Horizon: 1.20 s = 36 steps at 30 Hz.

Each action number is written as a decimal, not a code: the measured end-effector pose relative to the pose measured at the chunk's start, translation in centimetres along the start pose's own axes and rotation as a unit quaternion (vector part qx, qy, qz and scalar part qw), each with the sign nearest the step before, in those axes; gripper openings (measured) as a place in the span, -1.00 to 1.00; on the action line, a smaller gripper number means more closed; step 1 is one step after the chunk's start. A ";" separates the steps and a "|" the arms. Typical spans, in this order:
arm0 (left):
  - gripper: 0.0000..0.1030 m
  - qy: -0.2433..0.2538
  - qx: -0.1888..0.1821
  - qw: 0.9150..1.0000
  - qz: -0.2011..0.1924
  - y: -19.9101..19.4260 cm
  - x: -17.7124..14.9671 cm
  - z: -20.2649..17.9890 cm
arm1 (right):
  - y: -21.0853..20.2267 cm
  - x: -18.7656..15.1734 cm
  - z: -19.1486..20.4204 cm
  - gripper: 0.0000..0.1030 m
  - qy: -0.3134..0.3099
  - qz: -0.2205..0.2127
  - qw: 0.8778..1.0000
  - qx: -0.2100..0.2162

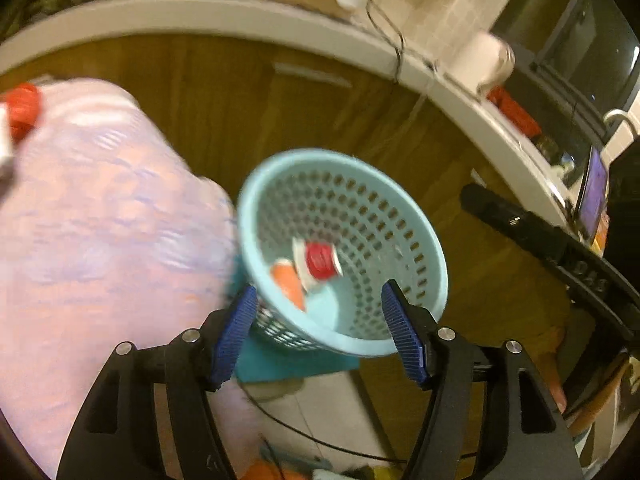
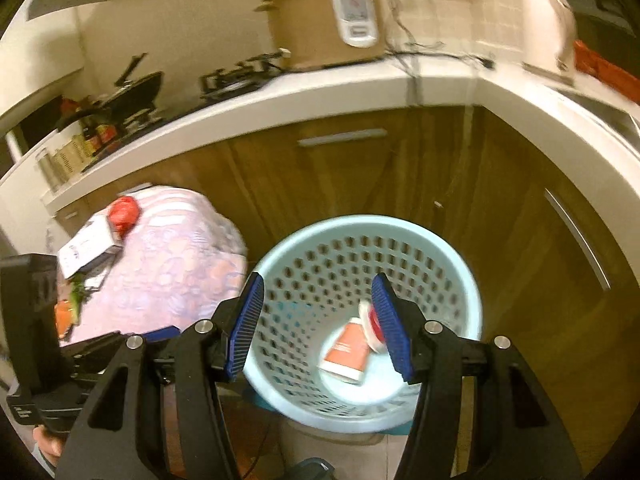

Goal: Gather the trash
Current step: 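Grasp the orange snack wrapper with the left tool while the right tool grasps the green stalk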

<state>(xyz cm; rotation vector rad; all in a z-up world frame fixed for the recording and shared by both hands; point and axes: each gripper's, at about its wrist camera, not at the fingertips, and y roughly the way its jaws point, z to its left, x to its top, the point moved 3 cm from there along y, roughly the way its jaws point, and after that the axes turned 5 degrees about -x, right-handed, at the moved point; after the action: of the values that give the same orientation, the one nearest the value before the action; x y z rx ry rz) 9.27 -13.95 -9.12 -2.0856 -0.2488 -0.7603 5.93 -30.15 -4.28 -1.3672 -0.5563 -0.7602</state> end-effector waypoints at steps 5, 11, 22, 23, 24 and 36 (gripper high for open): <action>0.23 -0.029 0.057 0.994 -0.085 -8.3 0.0 3.7 | -0.9 1.7 6.8 0.02 -0.047 -0.023 0.997 0.056; 0.23 -0.098 0.176 0.966 -0.162 -18.2 -2.1 11.4 | 0.4 1.6 17.6 -0.25 -0.120 -0.015 0.984 0.130; 0.23 -0.198 0.267 0.932 -0.142 -24.3 -6.9 23.8 | 4.6 -3.6 33.2 -0.31 -0.220 0.047 0.950 0.218; 0.23 -0.199 0.262 0.934 -0.139 -24.2 -6.8 24.2 | 4.9 -4.2 34.2 -0.31 -0.227 0.051 0.947 0.219; 0.23 -0.196 0.260 0.936 -0.136 -24.0 -6.8 24.5 | 5.2 -4.6 34.9 -0.31 -0.233 0.056 0.946 0.220; 0.21 -0.169 0.225 0.955 -0.093 -20.3 -6.5 25.6 | 10.9 -7.3 38.6 -0.32 -0.230 0.151 0.938 0.213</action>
<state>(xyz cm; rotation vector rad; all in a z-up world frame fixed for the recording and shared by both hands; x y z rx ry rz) 6.19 19.24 -10.25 -1.7542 -0.7462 -0.3963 12.37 9.48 -11.45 -1.1797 -0.7997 -0.0488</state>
